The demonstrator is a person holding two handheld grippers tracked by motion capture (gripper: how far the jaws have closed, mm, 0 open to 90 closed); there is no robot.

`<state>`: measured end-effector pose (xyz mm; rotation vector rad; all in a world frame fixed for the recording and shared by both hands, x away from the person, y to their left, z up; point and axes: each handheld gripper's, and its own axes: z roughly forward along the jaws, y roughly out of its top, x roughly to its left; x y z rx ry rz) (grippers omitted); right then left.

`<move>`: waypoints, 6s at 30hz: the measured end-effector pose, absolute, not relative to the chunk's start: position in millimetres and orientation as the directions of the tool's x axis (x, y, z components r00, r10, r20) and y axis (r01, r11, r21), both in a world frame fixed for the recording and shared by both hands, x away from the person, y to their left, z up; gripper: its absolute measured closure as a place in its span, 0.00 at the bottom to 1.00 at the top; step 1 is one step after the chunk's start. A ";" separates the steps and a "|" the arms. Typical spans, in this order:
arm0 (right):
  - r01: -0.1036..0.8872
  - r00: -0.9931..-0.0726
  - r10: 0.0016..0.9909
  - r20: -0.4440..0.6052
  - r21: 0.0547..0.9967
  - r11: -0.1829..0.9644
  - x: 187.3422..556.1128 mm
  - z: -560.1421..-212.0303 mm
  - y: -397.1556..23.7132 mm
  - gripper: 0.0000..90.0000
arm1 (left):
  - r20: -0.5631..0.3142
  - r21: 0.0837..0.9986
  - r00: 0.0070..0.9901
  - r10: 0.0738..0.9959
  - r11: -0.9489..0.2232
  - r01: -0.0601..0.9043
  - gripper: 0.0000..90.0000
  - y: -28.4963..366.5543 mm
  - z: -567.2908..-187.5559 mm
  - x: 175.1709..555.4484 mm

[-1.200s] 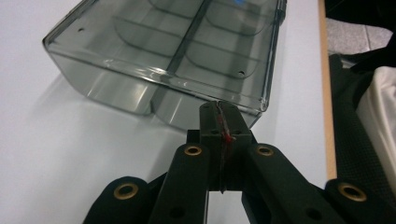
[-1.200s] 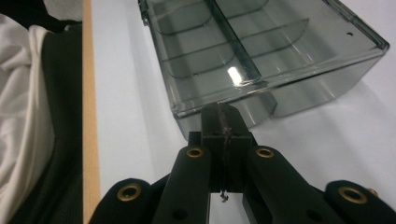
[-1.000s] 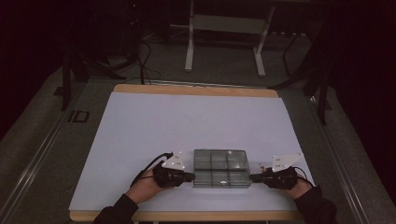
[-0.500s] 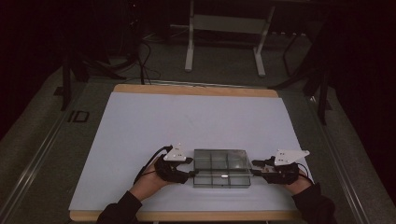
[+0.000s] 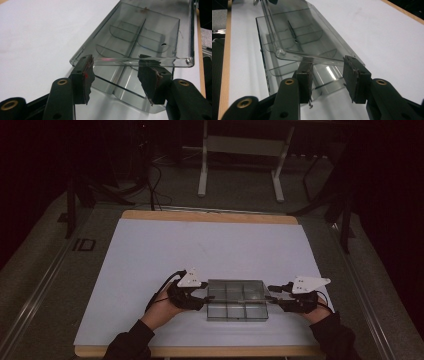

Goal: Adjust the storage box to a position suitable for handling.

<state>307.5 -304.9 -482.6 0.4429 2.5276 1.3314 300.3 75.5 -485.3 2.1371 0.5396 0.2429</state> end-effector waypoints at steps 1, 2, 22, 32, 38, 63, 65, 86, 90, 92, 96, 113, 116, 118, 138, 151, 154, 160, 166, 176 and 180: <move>0.145 -0.922 0.379 -0.083 0.833 0.534 308.1 -481.9 -304.2 0.68 | -0.019 0.812 0.885 0.465 -0.510 0.286 0.54 75.4 -484.2 300.8; 0.143 -0.923 0.377 -0.082 0.835 0.532 308.8 -481.1 -303.7 0.69 | -0.012 0.814 0.885 0.466 -0.509 0.279 0.55 75.1 -483.2 300.9; 0.145 -0.872 0.477 -0.111 0.872 0.467 322.6 -468.6 -299.5 0.86 | 0.020 0.859 0.832 0.555 -0.435 0.269 0.80 72.8 -474.3 315.3; 0.168 -0.847 0.524 -0.088 0.891 0.421 332.2 -467.4 -297.9 0.89 | 0.006 0.869 0.801 0.599 -0.400 0.292 0.84 69.6 -474.9 325.2; 0.178 -0.824 0.559 -0.096 0.892 0.416 339.8 -466.1 -292.0 0.89 | -0.016 0.879 0.780 0.626 -0.362 0.309 0.86 68.3 -476.6 332.4; 0.267 -0.798 0.602 -0.041 0.871 0.412 368.3 -469.9 -280.9 0.80 | -0.117 0.872 0.745 0.656 -0.291 0.393 0.86 68.4 -488.8 354.7; 0.275 -0.794 0.607 -0.037 0.868 0.413 369.8 -471.4 -280.0 0.79 | -0.123 0.867 0.744 0.657 -0.294 0.402 0.85 67.4 -492.4 355.9; 0.376 -0.770 0.638 0.027 0.827 0.418 381.3 -491.1 -272.3 0.67 | -0.191 0.838 0.711 0.677 -0.264 0.477 0.74 62.5 -505.2 367.0; 0.389 -0.769 0.638 0.037 0.819 0.422 381.4 -495.8 -270.9 0.63 | -0.199 0.832 0.708 0.678 -0.265 0.487 0.71 62.3 -507.5 368.0; 0.394 -0.768 0.639 0.041 0.816 0.422 381.5 -496.7 -270.6 0.62 | -0.209 0.827 0.704 0.679 -0.262 0.497 0.70 61.9 -509.4 368.6; 0.417 -0.763 0.642 0.071 0.813 0.406 382.5 -499.5 -271.8 0.61 | -0.218 0.821 0.699 0.681 -0.258 0.508 0.69 61.9 -510.7 369.7; 0.483 -0.740 0.662 0.120 0.780 0.398 385.3 -500.9 -270.9 0.59 | -0.259 0.781 0.673 0.693 -0.259 0.568 0.63 58.5 -512.7 373.1; 0.501 -0.733 0.667 0.134 0.769 0.396 387.0 -500.9 -270.8 0.58 | -0.256 0.772 0.670 0.696 -0.270 0.575 0.59 56.1 -513.0 373.8; 0.510 -0.729 0.671 0.138 0.763 0.397 387.8 -500.8 -270.4 0.58 | -0.272 0.763 0.666 0.695 -0.265 0.589 0.58 56.9 -513.3 375.4; 0.605 -0.685 0.700 0.202 0.693 0.392 395.4 -505.8 -265.3 0.55 | -0.293 0.700 0.623 0.725 -0.282 0.656 0.47 53.3 -516.8 382.8; 0.581 -0.709 0.683 0.177 0.695 0.424 394.2 -492.8 -265.6 0.47 | -0.300 0.773 0.682 0.667 -0.249 0.584 0.24 57.1 -500.9 371.9; 0.573 -0.717 0.677 0.165 0.693 0.437 392.2 -489.5 -267.7 0.45 | -0.307 0.785 0.684 0.662 -0.230 0.575 0.17 60.9 -497.3 369.5; 0.568 -0.727 0.667 0.163 0.687 0.452 388.2 -483.7 -275.1 0.44 | -0.310 0.792 0.684 0.660 -0.218 0.570 0.01 66.8 -496.2 362.2; 0.548 -0.751 0.648 0.131 0.671 0.500 381.3 -480.3 -283.9 0.44 | -0.310 0.797 0.699 0.645 -0.224 0.561 0.01 76.9 -497.7 351.4; 0.522 -0.774 0.626 0.095 0.655 0.546 366.7 -475.3 -300.6 0.45 | -0.305 0.796 0.714 0.630 -0.243 0.554 0.01 88.2 -503.1 331.6; 0.511 -0.785 0.612 0.093 0.655 0.557 360.6 -475.5 -305.8 0.46 | -0.299 0.792 0.716 0.631 -0.255 0.555 0.01 90.2 -509.1 324.4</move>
